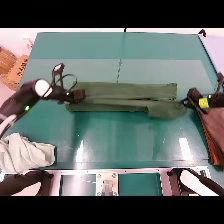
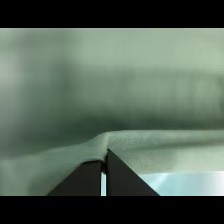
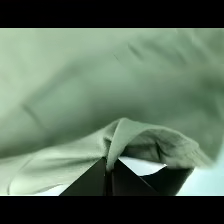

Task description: Fold the shirts.

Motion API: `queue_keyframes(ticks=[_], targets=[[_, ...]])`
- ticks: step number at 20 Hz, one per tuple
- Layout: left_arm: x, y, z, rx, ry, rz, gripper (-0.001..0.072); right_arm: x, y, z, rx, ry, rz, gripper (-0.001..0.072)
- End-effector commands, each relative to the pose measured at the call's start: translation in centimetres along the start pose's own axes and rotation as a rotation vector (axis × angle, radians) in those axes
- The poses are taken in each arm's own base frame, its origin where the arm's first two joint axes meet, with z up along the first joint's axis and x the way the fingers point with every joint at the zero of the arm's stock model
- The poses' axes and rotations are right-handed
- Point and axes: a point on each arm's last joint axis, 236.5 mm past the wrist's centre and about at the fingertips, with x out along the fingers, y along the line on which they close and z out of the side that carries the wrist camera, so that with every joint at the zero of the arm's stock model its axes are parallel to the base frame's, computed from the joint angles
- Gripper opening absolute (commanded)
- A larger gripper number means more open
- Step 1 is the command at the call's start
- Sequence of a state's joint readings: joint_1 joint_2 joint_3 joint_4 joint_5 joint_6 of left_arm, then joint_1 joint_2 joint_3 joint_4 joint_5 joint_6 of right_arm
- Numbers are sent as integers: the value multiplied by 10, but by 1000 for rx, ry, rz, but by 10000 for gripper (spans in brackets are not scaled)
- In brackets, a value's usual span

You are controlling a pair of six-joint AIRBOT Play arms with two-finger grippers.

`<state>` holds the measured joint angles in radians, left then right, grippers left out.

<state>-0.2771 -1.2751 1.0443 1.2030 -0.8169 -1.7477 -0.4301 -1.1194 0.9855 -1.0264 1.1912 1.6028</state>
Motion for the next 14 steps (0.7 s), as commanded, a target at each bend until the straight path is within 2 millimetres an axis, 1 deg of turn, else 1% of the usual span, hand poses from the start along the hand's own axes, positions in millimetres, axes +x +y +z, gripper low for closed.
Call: queue_keyframes(ticks=[1, 3, 5, 7, 8, 9, 10, 11, 12, 13, 14], targets=[[34, -2, 47, 84, -12, 35, 20, 25, 31, 57, -8, -21, 117, 17], [62, -1, 63, 93, 2, 40, 21, 56, 30, 77, -5, 9, 113, 17], [88, 1, 76, 120, 5, 43, 22, 93, 27, 91, -2, 47, 105, 17], [110, 4, 89, 131, -14, 43, 25, 128, 22, 106, 4, 61, 95, 17], [117, 4, 97, 130, -34, 41, 188, 141, 21, 111, 7, 62, 95, 17], [121, 3, 104, 125, -58, 38, 457, 151, 21, 116, 20, 70, 107, 23], [121, 3, 110, 125, -82, 35, 559, 154, 21, 120, 23, 74, 113, 106], [115, 5, 120, 127, -103, 38, 560, 150, 19, 128, 22, 58, 114, 250], [106, 9, 132, 117, -118, 40, 560, 141, 17, 138, 19, 40, 116, 336], [92, 18, 147, 99, -130, 46, 560, 128, 14, 147, 14, 33, 118, 403], [77, 28, 157, 56, -126, 54, 560, 113, 9, 152, -18, 40, 126, 487]])
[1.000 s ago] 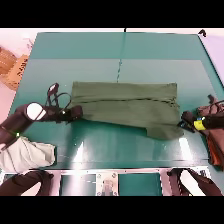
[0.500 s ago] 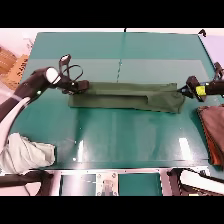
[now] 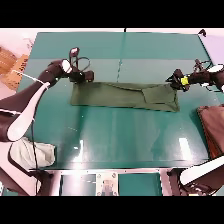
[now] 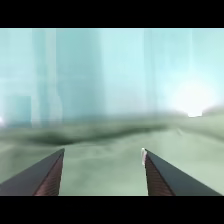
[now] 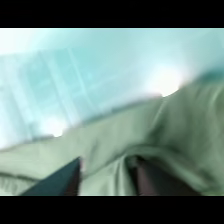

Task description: Fold the shirts.

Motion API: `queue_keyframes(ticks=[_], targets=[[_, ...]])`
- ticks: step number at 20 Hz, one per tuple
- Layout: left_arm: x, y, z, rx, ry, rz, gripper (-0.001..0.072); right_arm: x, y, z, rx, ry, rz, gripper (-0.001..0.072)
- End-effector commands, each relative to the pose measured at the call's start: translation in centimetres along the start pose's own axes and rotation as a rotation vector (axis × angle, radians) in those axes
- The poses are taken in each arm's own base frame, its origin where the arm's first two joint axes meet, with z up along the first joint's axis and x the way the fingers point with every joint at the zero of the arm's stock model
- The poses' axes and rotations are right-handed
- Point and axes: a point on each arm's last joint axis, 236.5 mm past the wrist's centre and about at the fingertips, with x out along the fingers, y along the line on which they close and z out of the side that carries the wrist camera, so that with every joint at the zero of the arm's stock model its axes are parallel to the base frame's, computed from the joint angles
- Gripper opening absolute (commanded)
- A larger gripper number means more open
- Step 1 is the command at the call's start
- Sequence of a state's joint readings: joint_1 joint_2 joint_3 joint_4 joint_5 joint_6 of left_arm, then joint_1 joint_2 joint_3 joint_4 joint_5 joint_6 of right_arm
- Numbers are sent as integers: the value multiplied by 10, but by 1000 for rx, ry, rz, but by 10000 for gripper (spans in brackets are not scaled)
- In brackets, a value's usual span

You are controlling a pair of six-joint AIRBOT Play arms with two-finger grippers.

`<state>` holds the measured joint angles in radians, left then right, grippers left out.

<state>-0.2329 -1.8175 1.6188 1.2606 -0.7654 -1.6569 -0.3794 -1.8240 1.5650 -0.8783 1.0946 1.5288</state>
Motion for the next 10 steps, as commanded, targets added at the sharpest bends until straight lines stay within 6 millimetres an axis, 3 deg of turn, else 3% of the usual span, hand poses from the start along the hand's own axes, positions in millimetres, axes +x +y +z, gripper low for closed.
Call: queue_keyframes(ticks=[1, 3, 4, 5, 8, 10], targets=[[-30, 34, 34, -100, -2, 27, 560, -30, -12, 16, -75, 26, 13, 542], [-51, 55, 31, -151, 70, 46, 560, -50, -38, 12, -106, 68, -12, 563], [-58, 61, 24, -160, 118, 54, 560, -56, -50, 6, -111, 105, -22, 644], [-64, 65, 13, -169, 172, 60, 559, -60, -60, -4, -128, 154, -20, 645], [-70, 63, -15, -141, 295, 56, 559, -46, -78, -30, -156, 260, 5, 651], [-69, 51, -21, -127, 316, 37, 559, -27, -81, -43, -156, 305, 60, 651]])
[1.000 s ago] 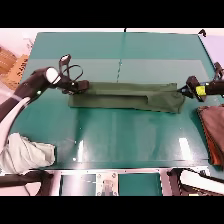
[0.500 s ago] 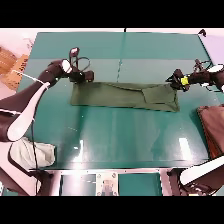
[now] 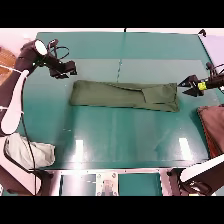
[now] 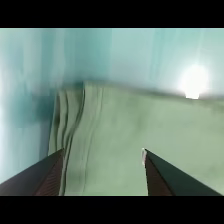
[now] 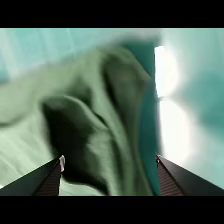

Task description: Fold the shirts.

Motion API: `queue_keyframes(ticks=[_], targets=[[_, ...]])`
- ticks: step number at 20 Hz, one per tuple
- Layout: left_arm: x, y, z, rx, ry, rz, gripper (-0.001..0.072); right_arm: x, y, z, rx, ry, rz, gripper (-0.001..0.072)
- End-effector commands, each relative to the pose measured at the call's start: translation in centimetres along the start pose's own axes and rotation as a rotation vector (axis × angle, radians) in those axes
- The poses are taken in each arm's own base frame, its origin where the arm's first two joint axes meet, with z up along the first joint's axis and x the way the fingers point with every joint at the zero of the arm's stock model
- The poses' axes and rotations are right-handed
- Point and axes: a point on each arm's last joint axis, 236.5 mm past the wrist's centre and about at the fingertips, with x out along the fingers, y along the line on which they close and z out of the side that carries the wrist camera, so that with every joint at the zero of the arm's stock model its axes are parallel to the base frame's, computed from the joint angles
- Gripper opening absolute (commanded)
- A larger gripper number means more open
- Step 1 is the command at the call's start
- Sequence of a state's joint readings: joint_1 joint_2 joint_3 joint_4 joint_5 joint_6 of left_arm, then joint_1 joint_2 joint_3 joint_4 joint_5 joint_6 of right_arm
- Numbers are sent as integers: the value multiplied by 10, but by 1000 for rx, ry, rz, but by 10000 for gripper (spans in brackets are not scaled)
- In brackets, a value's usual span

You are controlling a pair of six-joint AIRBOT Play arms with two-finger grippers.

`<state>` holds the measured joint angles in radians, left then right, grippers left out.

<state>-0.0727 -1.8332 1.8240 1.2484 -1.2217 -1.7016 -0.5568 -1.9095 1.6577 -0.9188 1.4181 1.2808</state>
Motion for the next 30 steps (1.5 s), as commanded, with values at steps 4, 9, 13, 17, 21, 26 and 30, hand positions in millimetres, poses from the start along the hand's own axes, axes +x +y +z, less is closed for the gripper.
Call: queue_keyframes(ticks=[4, 9, 13, 17, 21, 26, 30], targets=[[-1, -24, -28, 51, 110, -48, 559, 49, -12, -29, -32, 146, 125, 651], [3, -42, -34, 73, 116, -71, 558, 67, -5, -33, -31, 176, 149, 413], [7, -73, -37, 121, 99, -130, 15, 57, 6, -20, -102, 151, 147, 17], [31, -143, -50, 226, 43, -206, 21, 15, 39, -14, -148, 148, 152, 16], [90, -233, -91, 308, 2, -308, 21, -42, 92, -19, -219, 86, 129, 16], [144, -313, -137, 214, -9, -480, 21, -86, 165, -55, -303, 72, 121, 16], [169, -330, -163, 153, 60, -528, 21, -96, 220, -79, -398, 81, 221, 16]])
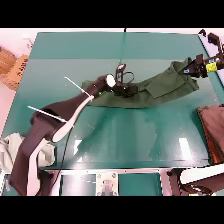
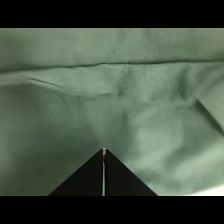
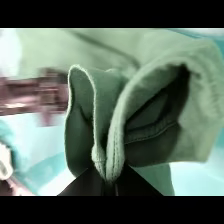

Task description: Fold the shirts.

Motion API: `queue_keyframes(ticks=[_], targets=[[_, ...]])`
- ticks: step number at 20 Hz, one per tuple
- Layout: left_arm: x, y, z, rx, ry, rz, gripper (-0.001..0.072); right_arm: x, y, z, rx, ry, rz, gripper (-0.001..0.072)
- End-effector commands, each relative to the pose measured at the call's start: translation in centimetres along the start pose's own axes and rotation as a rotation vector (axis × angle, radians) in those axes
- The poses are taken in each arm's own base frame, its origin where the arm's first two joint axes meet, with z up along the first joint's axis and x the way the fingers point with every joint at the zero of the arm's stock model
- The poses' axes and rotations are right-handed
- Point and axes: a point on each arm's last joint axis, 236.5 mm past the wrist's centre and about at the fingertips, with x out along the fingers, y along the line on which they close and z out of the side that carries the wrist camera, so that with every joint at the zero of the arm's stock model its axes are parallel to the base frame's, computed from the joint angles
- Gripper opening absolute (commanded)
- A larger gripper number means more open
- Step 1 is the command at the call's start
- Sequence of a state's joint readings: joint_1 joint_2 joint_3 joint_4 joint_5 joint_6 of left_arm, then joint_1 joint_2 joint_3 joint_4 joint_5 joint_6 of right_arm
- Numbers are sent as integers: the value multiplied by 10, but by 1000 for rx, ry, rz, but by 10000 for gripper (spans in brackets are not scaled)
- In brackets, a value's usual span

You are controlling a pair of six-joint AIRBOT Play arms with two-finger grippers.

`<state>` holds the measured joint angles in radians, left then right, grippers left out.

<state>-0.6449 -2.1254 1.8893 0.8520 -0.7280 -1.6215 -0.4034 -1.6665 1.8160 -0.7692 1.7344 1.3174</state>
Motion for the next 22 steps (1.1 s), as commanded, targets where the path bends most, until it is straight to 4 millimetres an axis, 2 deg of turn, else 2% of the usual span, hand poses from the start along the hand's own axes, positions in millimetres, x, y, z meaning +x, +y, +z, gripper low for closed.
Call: queue_keyframes(ticks=[1, 4, 5, 7, 9, 11, 12, 14, 15, 17, 20, 22], targets=[[28, -15, -15, -98, 11, -76, 21, -2, 49, -5, -60, 1, 77, 17], [25, -18, -15, -94, 28, -88, 21, -1, 52, -5, -48, 3, 87, 17], [18, -21, -11, -76, 41, -99, 21, -1, 52, -5, -47, 3, 87, 17], [-11, -29, 3, -6, 91, -133, 21, -1, 52, -5, -26, 4, 88, 16], [-62, -24, 16, 58, 159, -144, 21, 4, 58, -7, -10, 16, 94, 17], [-127, 11, 28, 102, 209, -46, 21, 14, 72, -8, 10, 38, 109, 17], [-165, 38, 35, 122, 224, 46, 20, 23, 81, -8, 14, 48, 113, 16], [-239, 85, 48, 132, 219, 223, 21, 47, 107, -5, 23, 51, 122, 17], [-271, 101, 54, 123, 198, 288, 21, 63, 126, -3, 22, 49, 130, 17], [-321, 121, 65, 134, 149, 350, 21, 100, 168, -3, 2, 37, 149, 17], [-362, 137, 75, 148, 93, 376, 21, 168, 219, -5, -27, -7, 133, 17], [-373, 147, 73, 140, 97, 384, 21, 227, 249, -18, -47, -6, 145, 18]])
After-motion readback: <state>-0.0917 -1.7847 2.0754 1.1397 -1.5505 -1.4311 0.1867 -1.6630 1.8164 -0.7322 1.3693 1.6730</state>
